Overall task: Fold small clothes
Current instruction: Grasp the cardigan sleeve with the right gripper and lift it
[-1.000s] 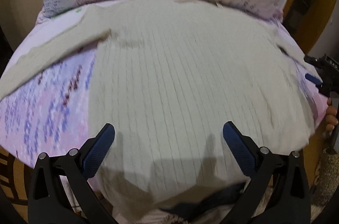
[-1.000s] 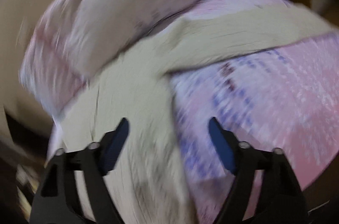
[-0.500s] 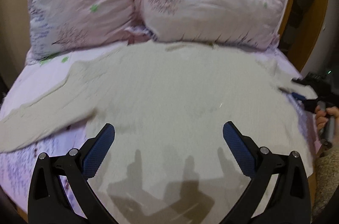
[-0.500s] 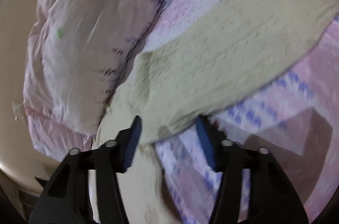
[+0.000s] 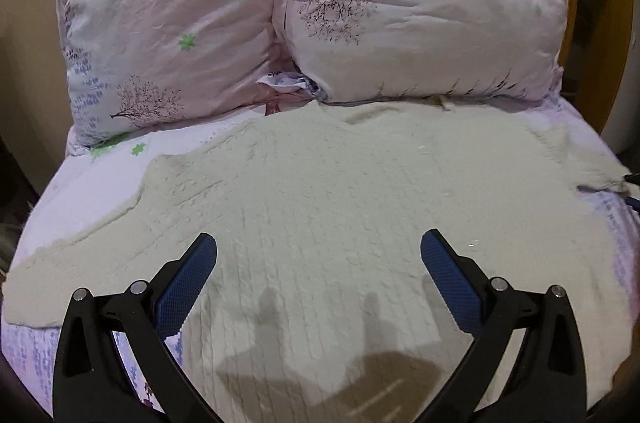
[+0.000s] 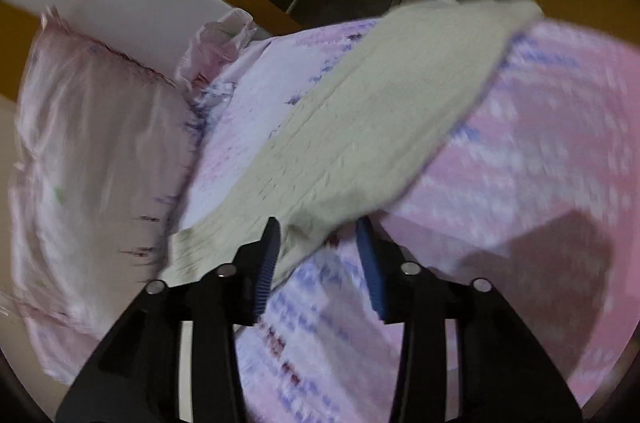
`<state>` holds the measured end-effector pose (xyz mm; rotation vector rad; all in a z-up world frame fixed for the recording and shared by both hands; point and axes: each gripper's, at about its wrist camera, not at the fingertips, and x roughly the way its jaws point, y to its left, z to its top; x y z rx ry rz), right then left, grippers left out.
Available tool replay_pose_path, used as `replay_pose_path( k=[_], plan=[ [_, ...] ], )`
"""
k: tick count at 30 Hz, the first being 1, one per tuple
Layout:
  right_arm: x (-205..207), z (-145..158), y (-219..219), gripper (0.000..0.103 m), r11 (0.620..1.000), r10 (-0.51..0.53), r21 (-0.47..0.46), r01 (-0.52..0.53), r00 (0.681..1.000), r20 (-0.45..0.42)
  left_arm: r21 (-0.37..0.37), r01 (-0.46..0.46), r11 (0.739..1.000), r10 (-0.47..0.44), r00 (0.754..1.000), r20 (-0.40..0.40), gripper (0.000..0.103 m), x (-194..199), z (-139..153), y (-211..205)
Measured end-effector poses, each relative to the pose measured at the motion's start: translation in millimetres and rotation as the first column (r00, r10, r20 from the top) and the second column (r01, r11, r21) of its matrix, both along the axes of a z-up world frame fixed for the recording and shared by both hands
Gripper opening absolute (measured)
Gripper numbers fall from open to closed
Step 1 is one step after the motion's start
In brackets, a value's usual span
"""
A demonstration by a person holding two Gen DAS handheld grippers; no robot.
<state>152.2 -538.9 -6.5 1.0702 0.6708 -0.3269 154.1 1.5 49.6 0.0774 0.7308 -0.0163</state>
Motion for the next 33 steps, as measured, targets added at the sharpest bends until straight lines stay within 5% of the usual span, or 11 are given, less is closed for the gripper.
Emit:
replay_pose_path(
  k=[4, 8, 11, 17, 22, 27, 33],
  plan=[
    [-16.2, 7.3, 8.7, 0.063, 0.999, -0.030, -0.028, 0.028, 0.997, -0.076, 0.027, -0.024, 0.999, 0.025, 1.000, -0.017, 0.102, 7.3, -4.8, 2.1],
    [-15.5, 10.2, 1.6, 0.064, 0.984, -0.154, -0.102, 0.143, 0.981, -0.119, 0.062, -0.058, 0.996, 0.059, 0.998, -0.019, 0.102, 12.9, -8.9, 4.4],
    [-4.4, 6.8, -1.0, 0.064, 0.985, -0.146, -0.107, 0.136, 0.985, -0.096, 0.048, -0.075, 0.996, 0.077, 0.997, -0.029, 0.102, 16.1, -11.9, 9.4],
    [16.5, -0.4, -0.5, 0.023, 0.993, -0.104, -0.056, 0.102, 0.994, -0.040, 0.022, -0.091, 0.996, 0.092, 0.995, -0.049, 0.102, 22.1, -16.1, 16.7],
    [20.3, -6.1, 3.3, 0.007, 0.994, -0.084, -0.065, 0.082, 0.996, -0.017, 0.007, -0.087, 0.996, 0.087, 0.995, -0.050, 0.102, 23.9, -16.4, 18.3],
    [25.5, 7.5, 10.7, 0.005, 0.988, -0.067, -0.139, 0.069, 0.998, 0.020, -0.005, -0.073, 0.997, 0.073, 0.996, -0.046, 0.102, 24.1, -16.4, 17.3],
    [34.2, 57.0, 47.6, 0.005, 0.960, 0.058, -0.280, -0.021, 0.990, 0.126, -0.111, -0.037, 0.993, 0.034, 0.999, -0.029, 0.102, 23.0, -11.2, 23.8]
  ],
)
